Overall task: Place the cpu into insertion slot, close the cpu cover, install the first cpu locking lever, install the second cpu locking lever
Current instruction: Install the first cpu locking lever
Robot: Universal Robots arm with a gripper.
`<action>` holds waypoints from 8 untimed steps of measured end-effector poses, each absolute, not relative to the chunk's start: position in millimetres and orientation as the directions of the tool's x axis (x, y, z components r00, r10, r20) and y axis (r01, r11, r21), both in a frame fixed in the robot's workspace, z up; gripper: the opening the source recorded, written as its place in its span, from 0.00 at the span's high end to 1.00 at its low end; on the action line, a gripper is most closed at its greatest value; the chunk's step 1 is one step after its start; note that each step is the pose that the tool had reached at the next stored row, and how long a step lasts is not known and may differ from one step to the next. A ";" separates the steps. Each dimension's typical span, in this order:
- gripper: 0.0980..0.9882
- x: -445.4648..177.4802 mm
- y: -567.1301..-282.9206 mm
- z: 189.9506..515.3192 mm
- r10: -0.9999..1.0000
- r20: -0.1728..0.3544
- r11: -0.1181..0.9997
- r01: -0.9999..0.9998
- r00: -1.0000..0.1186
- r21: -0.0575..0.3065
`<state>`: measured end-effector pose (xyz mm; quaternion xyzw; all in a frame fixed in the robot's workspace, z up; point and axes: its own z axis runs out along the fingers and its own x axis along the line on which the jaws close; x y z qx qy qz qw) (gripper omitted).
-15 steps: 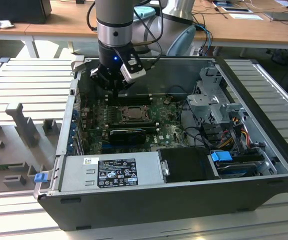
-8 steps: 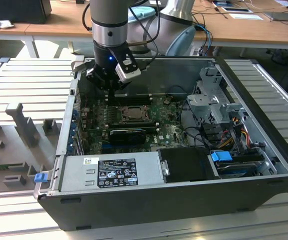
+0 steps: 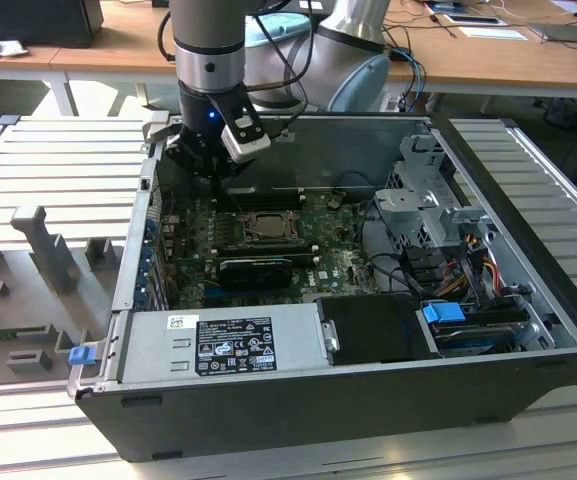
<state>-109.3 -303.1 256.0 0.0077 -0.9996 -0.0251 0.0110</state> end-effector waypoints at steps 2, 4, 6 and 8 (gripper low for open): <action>0.99 -109.5 -298.2 255.4 -0.016 0.022 0.999 -0.015 -1.000 0.050; 0.99 -109.4 -295.3 255.2 -0.016 0.022 0.999 -0.015 -1.000 0.050; 0.99 -107.5 -294.5 255.2 -0.016 0.022 0.999 -0.015 -1.000 0.050; 0.99 -105.8 -294.5 255.2 -0.016 0.021 0.999 -0.015 -1.000 0.050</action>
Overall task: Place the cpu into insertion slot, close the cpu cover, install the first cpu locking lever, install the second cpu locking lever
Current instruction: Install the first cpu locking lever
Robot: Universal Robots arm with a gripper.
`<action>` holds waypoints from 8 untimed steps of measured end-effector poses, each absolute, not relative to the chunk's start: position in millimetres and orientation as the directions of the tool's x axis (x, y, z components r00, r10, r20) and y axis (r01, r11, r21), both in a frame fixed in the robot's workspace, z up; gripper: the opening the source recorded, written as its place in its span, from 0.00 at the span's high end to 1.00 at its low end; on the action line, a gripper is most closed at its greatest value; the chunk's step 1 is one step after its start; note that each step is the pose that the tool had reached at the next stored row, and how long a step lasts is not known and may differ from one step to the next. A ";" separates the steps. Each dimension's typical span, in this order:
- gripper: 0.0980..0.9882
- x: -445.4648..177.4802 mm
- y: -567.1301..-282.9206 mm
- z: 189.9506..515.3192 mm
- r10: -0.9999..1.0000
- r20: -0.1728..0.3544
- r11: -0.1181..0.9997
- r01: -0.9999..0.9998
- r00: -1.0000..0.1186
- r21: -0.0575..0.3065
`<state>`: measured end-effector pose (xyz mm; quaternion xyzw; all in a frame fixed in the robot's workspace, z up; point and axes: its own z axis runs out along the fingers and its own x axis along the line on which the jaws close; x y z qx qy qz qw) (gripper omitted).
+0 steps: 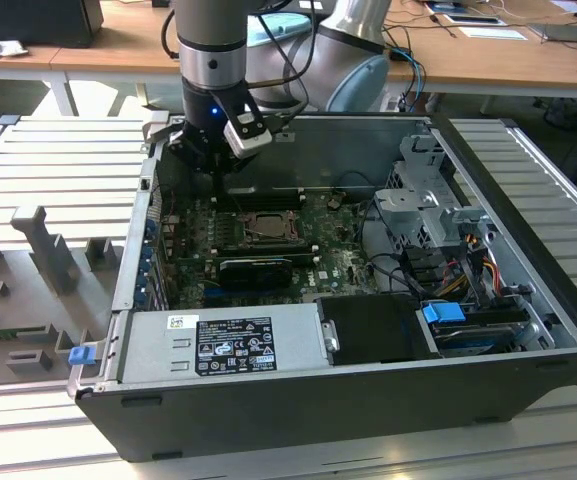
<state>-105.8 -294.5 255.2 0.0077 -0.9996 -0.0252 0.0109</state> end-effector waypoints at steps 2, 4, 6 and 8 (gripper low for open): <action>0.99 -102.9 -294.4 255.2 -0.016 0.022 0.999 -0.015 -1.000 0.050; 0.99 -102.3 -294.5 255.2 -0.016 0.022 0.999 -0.015 -1.000 0.050; 0.99 -101.5 -294.4 255.2 -0.016 0.022 0.999 -0.015 -1.000 0.048; 0.99 -98.0 -294.4 255.1 -0.016 0.022 0.999 -0.015 -1.000 0.048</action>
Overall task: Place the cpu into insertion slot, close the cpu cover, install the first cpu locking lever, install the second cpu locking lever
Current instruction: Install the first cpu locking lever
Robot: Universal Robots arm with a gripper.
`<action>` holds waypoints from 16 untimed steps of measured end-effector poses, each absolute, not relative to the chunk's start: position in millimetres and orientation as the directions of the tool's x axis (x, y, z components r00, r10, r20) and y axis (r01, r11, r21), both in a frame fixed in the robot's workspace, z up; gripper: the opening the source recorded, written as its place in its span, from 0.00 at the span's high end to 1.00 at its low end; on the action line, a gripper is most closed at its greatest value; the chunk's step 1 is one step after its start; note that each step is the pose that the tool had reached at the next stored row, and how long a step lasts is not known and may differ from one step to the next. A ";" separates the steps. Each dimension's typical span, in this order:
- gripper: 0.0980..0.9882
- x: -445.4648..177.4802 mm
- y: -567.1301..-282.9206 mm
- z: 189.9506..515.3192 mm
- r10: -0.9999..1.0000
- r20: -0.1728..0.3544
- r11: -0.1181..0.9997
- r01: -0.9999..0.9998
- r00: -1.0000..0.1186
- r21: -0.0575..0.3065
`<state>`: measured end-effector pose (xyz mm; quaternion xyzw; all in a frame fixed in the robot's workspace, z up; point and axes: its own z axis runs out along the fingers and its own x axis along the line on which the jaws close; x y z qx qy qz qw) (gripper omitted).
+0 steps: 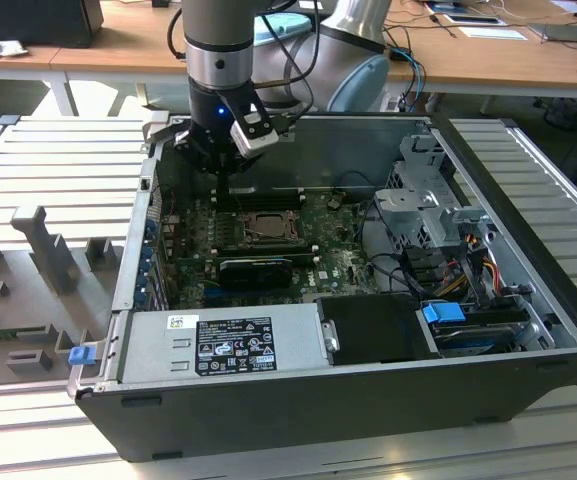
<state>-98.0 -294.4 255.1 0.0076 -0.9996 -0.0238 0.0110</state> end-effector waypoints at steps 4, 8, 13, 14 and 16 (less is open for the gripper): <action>0.99 -92.5 -294.5 254.4 -0.016 0.022 0.999 -0.015 -1.000 0.048; 0.99 -87.8 -294.5 253.8 -0.016 0.022 0.999 -0.015 -1.000 0.048; 0.99 -78.6 -294.4 253.1 -0.016 0.022 0.999 -0.015 -1.000 0.048; 0.99 -76.2 -294.5 252.8 -0.016 0.022 0.999 -0.015 -1.000 0.048; 0.99 -73.4 -294.4 252.4 -0.016 0.022 0.999 -0.015 -1.000 0.048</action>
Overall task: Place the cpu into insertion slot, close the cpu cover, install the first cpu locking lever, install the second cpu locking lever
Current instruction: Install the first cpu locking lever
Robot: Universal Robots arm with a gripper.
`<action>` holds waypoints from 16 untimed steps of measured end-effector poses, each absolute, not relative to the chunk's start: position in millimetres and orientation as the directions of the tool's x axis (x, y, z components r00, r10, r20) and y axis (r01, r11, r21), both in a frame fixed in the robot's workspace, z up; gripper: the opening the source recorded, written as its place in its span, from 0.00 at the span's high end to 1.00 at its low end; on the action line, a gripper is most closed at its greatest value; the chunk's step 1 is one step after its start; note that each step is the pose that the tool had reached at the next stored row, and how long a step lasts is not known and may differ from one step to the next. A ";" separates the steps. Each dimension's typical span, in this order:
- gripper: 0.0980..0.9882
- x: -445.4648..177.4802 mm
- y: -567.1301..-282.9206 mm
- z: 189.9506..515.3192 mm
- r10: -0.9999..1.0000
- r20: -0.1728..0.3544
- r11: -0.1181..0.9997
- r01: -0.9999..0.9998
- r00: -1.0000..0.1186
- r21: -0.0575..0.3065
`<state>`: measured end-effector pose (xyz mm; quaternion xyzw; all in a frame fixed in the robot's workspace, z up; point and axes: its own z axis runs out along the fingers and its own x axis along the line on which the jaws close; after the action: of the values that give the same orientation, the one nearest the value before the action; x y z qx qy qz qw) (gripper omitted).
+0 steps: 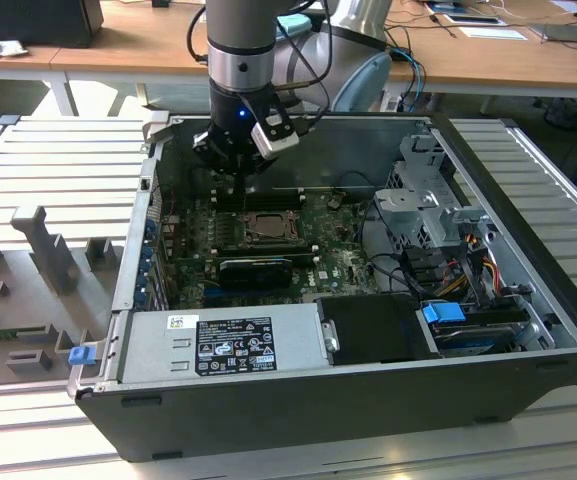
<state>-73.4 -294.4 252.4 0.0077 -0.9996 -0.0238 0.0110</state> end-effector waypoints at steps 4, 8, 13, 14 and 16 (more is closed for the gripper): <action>0.99 -68.2 -294.5 251.9 -0.016 0.022 0.999 -0.015 -1.000 0.048; 0.99 -62.1 -294.5 251.3 -0.016 0.022 0.999 -0.015 -1.000 0.048; 0.99 -53.8 -294.4 250.4 -0.016 0.022 0.999 -0.015 -1.000 0.048; 0.99 -51.7 -294.5 250.2 -0.016 0.022 0.999 -0.015 -1.000 0.048; 0.99 -47.6 -294.5 249.8 -0.016 0.022 0.998 -0.015 -1.000 0.060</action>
<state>-47.6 -294.5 249.8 0.0077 -0.9995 -0.0300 0.0110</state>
